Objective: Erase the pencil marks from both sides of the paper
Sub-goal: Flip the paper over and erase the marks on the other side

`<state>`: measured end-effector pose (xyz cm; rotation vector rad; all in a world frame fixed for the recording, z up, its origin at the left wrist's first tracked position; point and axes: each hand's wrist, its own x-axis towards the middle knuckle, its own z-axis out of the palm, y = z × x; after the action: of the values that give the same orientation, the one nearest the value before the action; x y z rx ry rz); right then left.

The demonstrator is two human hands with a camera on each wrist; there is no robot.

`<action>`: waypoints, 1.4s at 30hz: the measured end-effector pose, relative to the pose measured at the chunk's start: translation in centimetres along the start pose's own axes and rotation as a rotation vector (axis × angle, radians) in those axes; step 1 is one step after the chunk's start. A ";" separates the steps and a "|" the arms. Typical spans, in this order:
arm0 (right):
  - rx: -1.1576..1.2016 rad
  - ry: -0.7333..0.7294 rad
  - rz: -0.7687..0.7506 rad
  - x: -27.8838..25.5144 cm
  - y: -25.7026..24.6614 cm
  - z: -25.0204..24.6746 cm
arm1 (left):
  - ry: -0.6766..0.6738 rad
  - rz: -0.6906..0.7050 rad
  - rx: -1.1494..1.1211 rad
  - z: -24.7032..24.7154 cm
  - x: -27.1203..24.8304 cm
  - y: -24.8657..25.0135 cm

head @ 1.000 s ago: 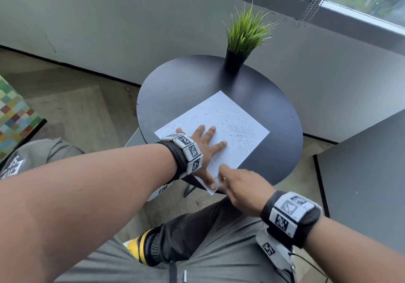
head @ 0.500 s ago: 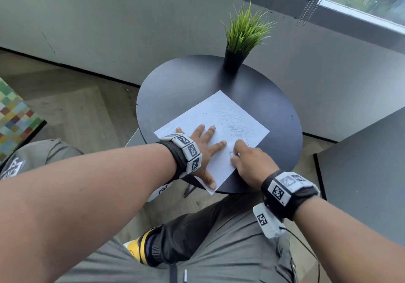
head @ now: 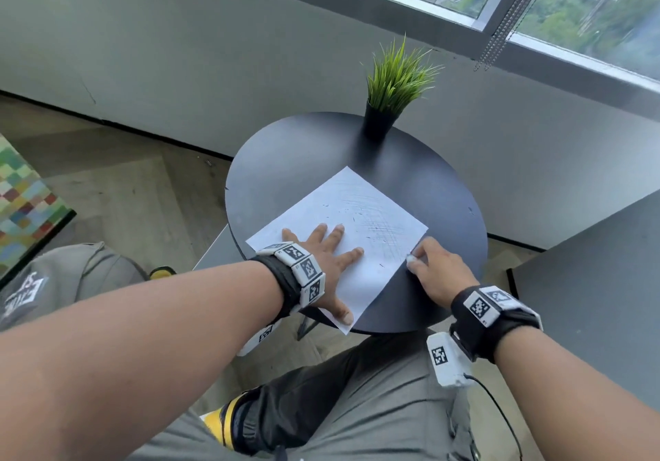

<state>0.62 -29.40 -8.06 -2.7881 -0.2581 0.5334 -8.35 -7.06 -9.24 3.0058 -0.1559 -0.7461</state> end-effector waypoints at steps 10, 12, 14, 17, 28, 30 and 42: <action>0.006 0.071 0.019 -2.8 -0.3 -1.1 | 0.123 -0.077 -0.300 -1.5 -1.5 -1.6; -0.006 -0.003 -0.076 -3.5 -1.6 -0.3 | 0.185 -0.169 -0.421 -1.7 -1.8 -3.2; -0.078 -0.089 -0.192 -4.3 -3.0 1.0 | 0.199 -0.247 -0.426 -1.7 -2.2 -5.7; -0.143 -0.148 -0.275 -5.0 -4.6 2.8 | 0.141 -0.357 -0.366 -1.5 -2.9 -9.7; -0.169 -0.154 -0.316 -5.0 -6.7 4.3 | 0.304 -0.726 -1.566 2.9 -5.0 -15.6; -0.171 -0.158 -0.307 -5.1 -6.5 4.1 | 0.455 -0.628 -1.578 2.6 -4.6 -15.2; 0.291 -0.097 -0.140 -2.0 -5.4 -2.3 | 0.725 0.198 -1.170 -10.0 -6.6 -7.9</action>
<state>-0.96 -25.33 -3.72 -2.4467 -0.3631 0.6192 -8.75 1.60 2.11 1.8932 0.0227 0.2664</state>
